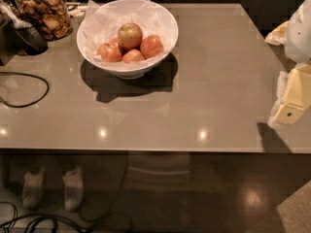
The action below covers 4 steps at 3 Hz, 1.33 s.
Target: Pick apple from white bowl
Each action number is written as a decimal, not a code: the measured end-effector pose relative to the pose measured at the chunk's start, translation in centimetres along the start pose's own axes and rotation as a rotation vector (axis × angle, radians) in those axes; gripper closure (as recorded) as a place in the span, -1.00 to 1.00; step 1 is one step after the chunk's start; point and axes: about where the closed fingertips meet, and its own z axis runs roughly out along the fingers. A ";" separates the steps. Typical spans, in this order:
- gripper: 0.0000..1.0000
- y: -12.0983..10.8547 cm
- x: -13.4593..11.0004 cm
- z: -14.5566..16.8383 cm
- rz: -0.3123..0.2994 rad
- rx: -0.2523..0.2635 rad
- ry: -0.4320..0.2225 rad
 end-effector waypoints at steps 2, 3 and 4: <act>-1.00 -2.4 -1.1 -0.3 0.011 -0.002 -0.011; -1.00 -6.5 -3.1 -0.8 0.020 0.020 -0.036; -1.00 -7.1 -3.6 -1.4 0.015 0.047 -0.055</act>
Offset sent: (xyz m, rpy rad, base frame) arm 0.0998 0.0128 0.0418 0.0574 0.0276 -0.0333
